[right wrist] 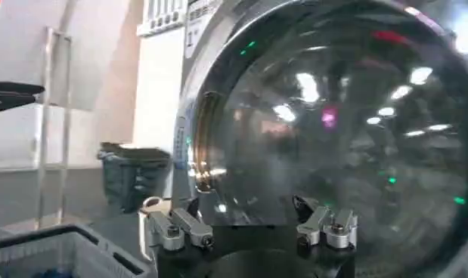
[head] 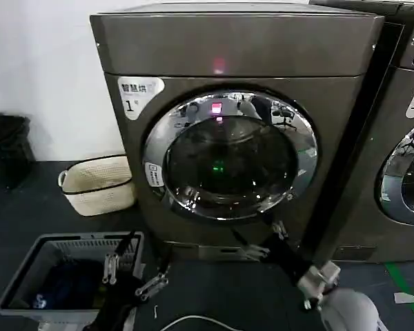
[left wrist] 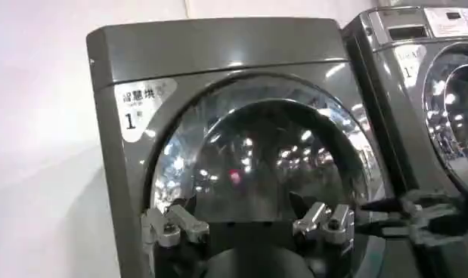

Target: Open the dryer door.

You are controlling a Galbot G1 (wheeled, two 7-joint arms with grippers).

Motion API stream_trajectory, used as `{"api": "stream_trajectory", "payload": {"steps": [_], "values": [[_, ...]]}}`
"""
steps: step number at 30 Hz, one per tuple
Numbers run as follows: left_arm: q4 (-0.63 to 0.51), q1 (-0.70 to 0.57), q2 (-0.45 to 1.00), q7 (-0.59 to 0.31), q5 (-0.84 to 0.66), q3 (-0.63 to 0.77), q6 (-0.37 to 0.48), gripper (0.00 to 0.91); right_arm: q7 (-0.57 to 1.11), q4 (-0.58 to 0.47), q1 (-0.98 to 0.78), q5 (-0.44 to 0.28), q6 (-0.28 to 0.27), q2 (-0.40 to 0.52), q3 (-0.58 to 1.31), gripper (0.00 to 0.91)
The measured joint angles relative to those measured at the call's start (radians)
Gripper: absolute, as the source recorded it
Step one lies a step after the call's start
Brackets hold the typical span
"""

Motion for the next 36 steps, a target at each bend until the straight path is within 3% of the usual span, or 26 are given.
{"api": "stream_trajectory", "payload": {"steps": [20, 36], "values": [[-0.003, 0.010, -0.027, 0.003, 0.000, -0.038, -0.005, 0.907, 0.056, -0.182, 0.335, -0.004, -0.011, 0.070, -0.256, 0.907], [0.000, 0.013, -0.042, 0.002, 0.005, -0.039, -0.012, 0.907, 0.065, -0.309, 0.482, -0.047, 0.000, 0.146, -0.361, 0.907]]}}
